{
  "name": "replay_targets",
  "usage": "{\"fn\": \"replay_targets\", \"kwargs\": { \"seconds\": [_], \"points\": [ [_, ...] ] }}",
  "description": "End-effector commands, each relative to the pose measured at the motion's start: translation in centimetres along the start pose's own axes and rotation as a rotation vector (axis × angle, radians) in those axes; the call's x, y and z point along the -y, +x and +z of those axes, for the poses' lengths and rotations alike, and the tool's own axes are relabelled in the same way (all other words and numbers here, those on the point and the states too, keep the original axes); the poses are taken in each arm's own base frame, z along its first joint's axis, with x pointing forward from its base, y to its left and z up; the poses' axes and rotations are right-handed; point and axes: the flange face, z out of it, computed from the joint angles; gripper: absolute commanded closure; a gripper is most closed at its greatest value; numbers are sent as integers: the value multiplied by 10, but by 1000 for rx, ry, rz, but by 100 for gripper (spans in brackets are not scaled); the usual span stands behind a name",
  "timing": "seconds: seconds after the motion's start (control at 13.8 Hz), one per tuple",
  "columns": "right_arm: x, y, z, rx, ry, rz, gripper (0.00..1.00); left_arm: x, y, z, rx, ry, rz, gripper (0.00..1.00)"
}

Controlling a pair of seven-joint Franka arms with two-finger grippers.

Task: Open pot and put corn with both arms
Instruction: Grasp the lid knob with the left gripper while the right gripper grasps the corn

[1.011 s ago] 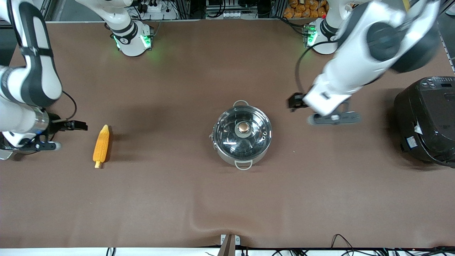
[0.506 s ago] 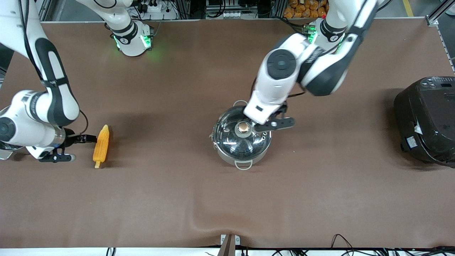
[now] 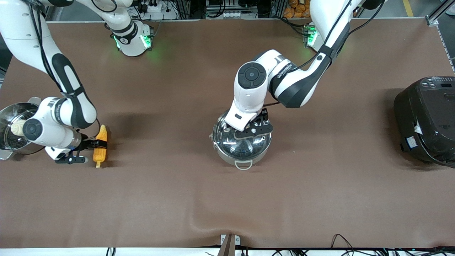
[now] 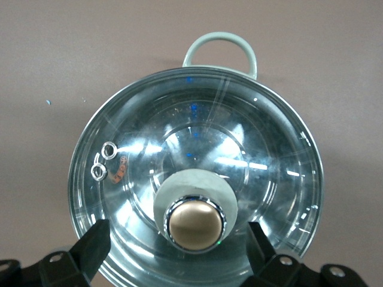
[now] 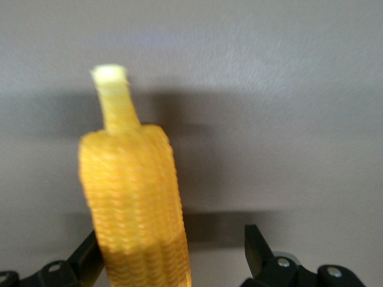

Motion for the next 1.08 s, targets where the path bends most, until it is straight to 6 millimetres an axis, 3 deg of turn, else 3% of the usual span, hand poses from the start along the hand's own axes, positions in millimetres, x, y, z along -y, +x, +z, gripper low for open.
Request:
{"fn": "replay_targets", "kwargs": {
  "seconds": [0.0,0.43,0.51,0.58,0.65,0.87,1.01],
  "points": [
    [4,-3,-1,-3,8,35,0,-8,1,1,-31,6,-8,0],
    [13,-3,-5,19,11,63,0,-17,-3,21,-49,15,19,0],
    [15,-4,-5,32,14,61,36,-17,-3,21,-50,15,21,2],
    [17,-4,-6,41,19,61,80,-17,-4,20,-50,15,22,7],
    [20,-5,-7,46,27,67,100,-17,-5,22,-49,18,22,11],
    [22,-6,-14,60,33,66,100,-16,-4,22,-50,20,22,26],
    [22,-6,-20,59,34,58,100,-17,-7,23,-44,20,22,30]
  ]
}}
